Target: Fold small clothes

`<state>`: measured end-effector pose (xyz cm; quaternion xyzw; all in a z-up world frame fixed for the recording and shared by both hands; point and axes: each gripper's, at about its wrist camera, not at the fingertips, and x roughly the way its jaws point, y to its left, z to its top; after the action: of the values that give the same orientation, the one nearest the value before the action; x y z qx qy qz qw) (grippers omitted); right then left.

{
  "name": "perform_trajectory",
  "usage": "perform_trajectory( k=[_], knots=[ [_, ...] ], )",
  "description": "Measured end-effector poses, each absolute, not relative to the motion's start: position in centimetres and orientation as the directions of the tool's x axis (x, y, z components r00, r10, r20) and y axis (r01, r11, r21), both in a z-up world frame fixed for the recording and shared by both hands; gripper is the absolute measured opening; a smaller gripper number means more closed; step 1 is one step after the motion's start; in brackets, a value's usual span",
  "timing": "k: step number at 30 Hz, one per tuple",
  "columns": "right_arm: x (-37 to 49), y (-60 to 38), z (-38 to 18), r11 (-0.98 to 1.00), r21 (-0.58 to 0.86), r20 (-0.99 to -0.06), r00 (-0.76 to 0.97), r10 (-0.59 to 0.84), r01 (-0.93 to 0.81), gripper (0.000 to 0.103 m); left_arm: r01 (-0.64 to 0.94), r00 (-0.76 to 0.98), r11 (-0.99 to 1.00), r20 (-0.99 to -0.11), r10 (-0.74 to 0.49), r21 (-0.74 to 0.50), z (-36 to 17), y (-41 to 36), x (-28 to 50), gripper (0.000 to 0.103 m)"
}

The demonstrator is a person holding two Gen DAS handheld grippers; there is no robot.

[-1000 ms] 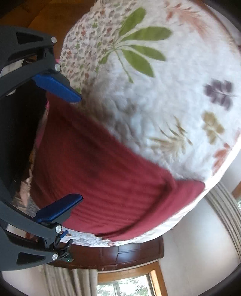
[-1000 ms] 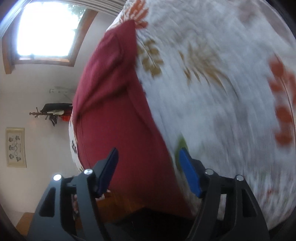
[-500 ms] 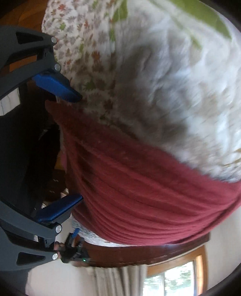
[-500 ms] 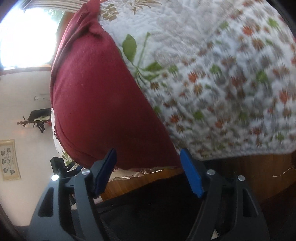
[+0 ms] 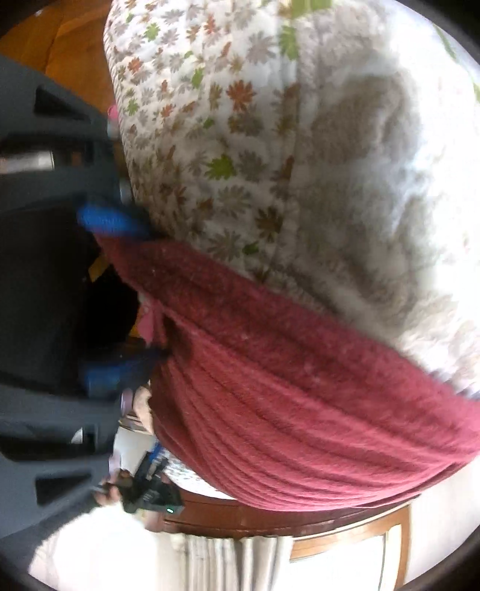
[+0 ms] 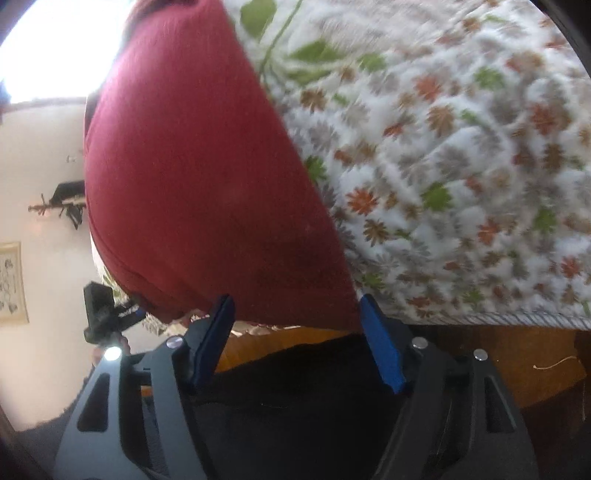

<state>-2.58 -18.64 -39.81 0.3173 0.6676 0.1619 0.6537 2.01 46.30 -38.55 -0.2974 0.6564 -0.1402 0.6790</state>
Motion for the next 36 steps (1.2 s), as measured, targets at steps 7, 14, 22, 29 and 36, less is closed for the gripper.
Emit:
perform_trajectory(
  k=[7,14,22,29,36],
  knots=[
    [-2.3,-16.7,-40.3,0.727,0.664,-0.745,0.070,0.663,0.175,0.067,-0.219,0.083,0.774,-0.802,-0.591,-0.594,-38.6,47.3,1.0,0.046],
    [-4.0,-17.9,-42.1,0.710,0.669,-0.733,0.041,0.679,0.220,0.066,-0.236,0.085,0.786,-0.818,-0.569,-0.572,-38.9,45.6,1.0,0.080],
    [-3.9,-15.7,-43.5,0.681,0.690,-0.713,0.068,0.698,0.245,0.064,-0.269,0.060,0.780,-0.818,-0.572,-0.565,-40.3,45.5,1.3,0.026],
    [-4.9,-15.6,-41.7,0.605,0.760,-0.639,0.104,0.762,0.239,0.007,-0.300,0.070,0.748,-0.795,-0.602,-0.592,-39.9,48.2,0.3,0.008],
    [-6.0,-18.3,-37.0,0.519,0.825,-0.560,0.208,0.802,0.222,0.006,-0.319,0.143,0.661,-0.724,-0.675,-0.679,-38.2,49.9,-2.5,0.007]
  ],
)
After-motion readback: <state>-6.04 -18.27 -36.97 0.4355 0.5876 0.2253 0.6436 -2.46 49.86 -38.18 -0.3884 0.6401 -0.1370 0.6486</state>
